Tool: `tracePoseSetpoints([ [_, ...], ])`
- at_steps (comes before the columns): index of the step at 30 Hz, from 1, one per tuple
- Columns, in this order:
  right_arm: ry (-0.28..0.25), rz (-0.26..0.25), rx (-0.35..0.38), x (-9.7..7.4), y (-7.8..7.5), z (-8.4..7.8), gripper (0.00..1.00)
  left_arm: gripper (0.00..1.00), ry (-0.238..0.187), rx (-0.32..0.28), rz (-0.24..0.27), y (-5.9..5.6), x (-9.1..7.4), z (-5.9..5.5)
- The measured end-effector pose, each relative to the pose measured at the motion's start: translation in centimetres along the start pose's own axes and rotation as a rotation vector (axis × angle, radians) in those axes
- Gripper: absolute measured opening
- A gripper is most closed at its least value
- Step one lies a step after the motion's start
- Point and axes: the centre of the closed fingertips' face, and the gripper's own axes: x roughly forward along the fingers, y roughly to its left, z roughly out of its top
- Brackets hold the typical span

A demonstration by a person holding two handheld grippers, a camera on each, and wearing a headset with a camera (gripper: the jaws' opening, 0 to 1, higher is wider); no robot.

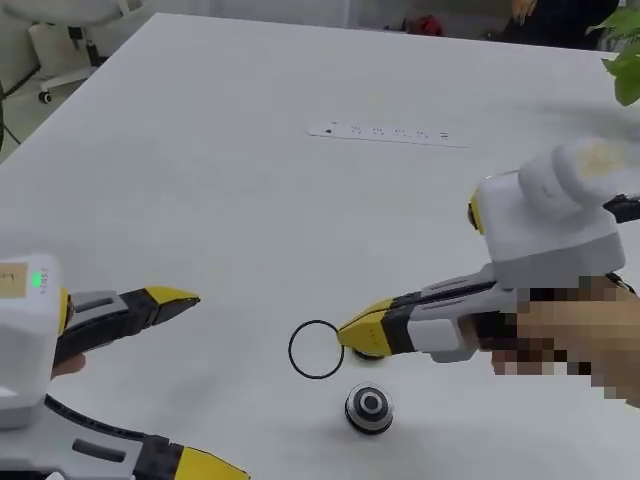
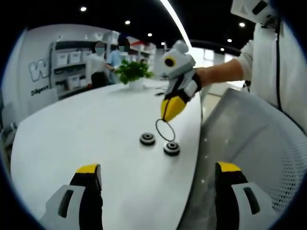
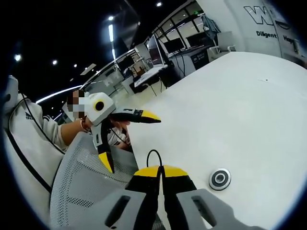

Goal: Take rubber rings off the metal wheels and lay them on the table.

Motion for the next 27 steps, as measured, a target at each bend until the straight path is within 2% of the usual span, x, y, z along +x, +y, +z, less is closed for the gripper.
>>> tracePoseSetpoints([
  [14,0.075,0.010,-0.015,2.4,-0.1,-1.4,0.00,1.00,-0.012,-0.003,-0.007,-0.2,0.0,0.5],
  [27,0.123,-0.006,-0.009,4.0,-1.5,-2.4,0.00,1.00,-0.014,-0.008,-0.013,-0.4,0.0,0.5],
])
